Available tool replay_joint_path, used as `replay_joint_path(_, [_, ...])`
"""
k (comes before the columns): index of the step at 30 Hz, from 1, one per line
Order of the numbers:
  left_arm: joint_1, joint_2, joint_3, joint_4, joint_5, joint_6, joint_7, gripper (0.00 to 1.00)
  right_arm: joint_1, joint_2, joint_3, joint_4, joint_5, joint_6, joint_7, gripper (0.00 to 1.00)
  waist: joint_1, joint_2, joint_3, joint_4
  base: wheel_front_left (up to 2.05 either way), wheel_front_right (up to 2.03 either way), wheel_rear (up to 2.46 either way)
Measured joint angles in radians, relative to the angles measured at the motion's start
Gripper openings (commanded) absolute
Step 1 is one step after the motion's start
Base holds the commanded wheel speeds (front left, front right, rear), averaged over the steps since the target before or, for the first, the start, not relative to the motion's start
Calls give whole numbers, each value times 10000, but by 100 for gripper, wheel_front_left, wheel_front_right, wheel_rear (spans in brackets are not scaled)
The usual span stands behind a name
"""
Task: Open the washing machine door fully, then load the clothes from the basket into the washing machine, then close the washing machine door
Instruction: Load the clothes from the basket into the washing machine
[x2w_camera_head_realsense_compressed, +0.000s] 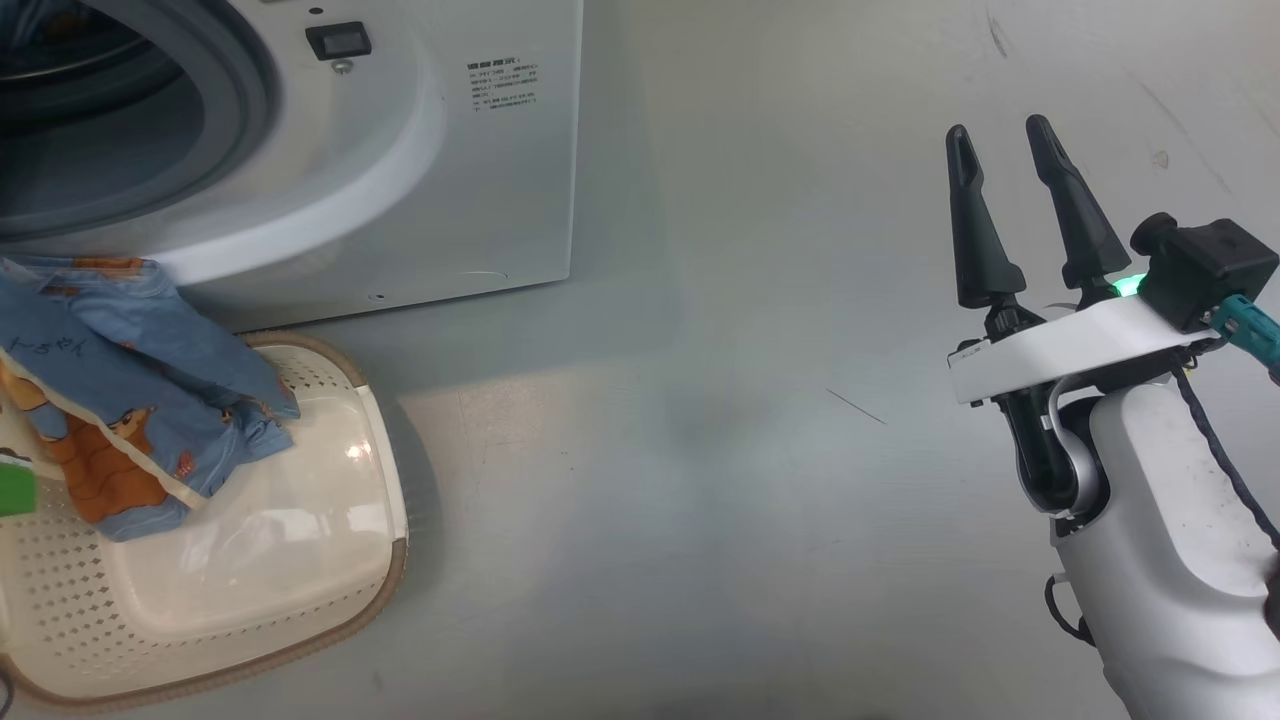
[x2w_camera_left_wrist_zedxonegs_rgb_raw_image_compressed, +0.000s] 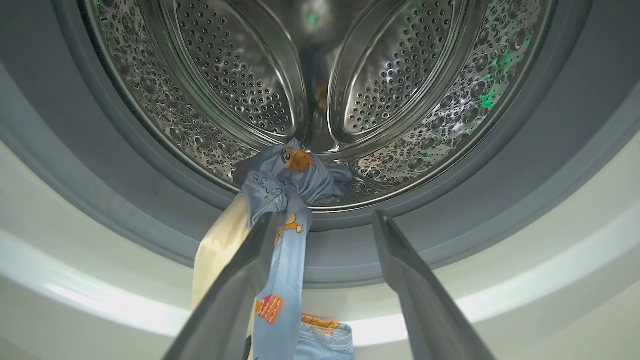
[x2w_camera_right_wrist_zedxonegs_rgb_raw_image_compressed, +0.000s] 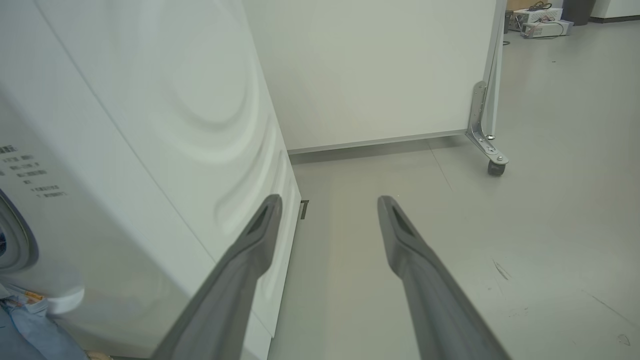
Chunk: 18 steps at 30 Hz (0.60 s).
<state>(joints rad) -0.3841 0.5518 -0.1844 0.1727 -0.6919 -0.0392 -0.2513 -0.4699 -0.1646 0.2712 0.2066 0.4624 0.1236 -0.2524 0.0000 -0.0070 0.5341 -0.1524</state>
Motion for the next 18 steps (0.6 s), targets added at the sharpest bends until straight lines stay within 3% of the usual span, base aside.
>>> replay_joint_path(6, [662, -443, 531, -650, 127, 217, 0, 100, 128, -17, -13, -48, -56, 0, 2, 100, 0, 0, -38, 67, 0, 0, 0])
replay_joint_path(18, [1664, -802, 911, -1354, 596, 291, 0, 100, 179, -21, 73, -54, -56, 0, 2, 100, 0, 0, -25, 108, 0, 0, 0])
